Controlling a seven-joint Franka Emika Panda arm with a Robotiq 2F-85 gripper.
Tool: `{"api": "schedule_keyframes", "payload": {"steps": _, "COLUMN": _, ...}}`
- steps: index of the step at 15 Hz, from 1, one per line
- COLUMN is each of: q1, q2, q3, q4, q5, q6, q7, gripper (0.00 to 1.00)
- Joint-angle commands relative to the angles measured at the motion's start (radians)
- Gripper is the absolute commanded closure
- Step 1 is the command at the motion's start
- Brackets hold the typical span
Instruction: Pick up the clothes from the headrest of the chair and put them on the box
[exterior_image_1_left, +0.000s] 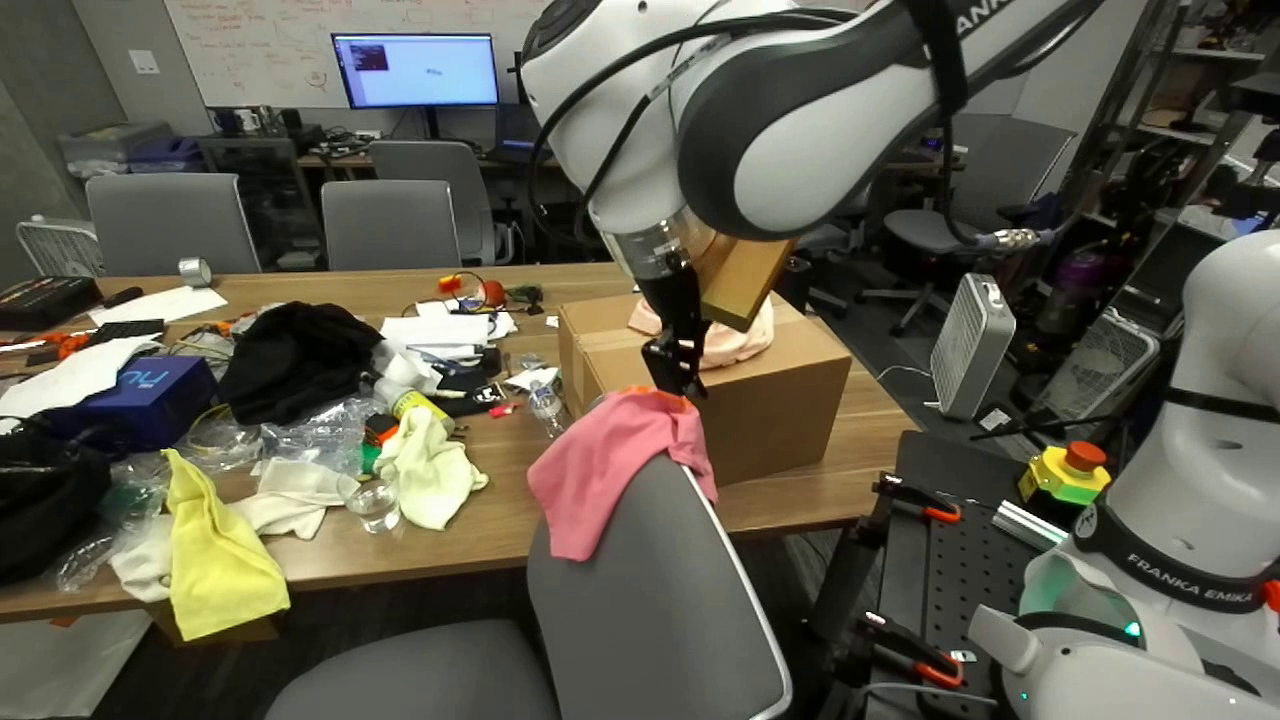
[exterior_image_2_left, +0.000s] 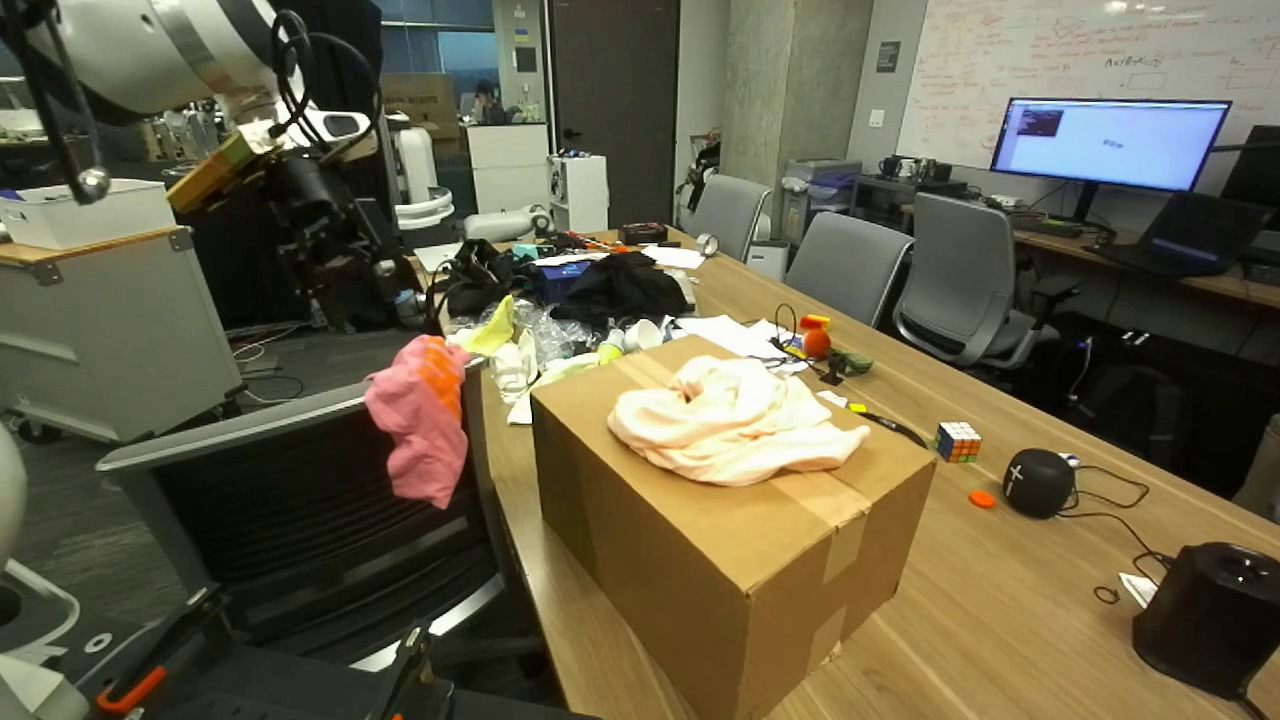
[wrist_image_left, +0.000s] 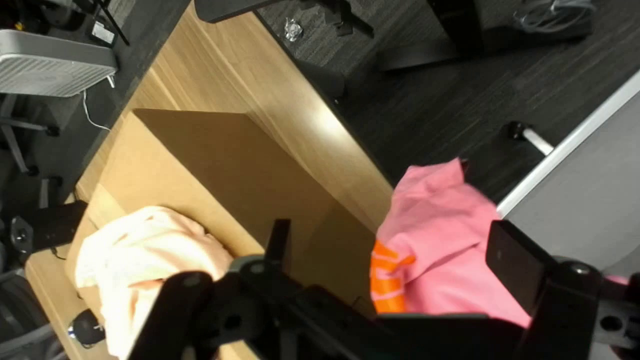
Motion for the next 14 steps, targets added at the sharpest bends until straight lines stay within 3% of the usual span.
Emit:
{"api": "schedule_keyframes", "payload": {"steps": 1, "q1": 0.031, "q2": -0.055, "q3": 0.039, "q4": -0.073, "q5": 0.059, "q6": 0.057, "q7": -0.116, "gripper": 0.00}}
{"api": "schedule_keyframes", "payload": {"steps": 6, "q1": 0.028, "q2": -0.043, "q3": 0.042, "q4": -0.146, "q5": 0.077, "q6": 0.319, "q7": -0.046, "gripper": 0.00}}
{"api": "schedule_keyframes", "payload": {"steps": 14, "q1": -0.034, "q2": -0.001, "q3": -0.023, "q4": -0.222, "q5": -0.096, "q6": 0.639, "q7": 0.144, "gripper": 0.00}}
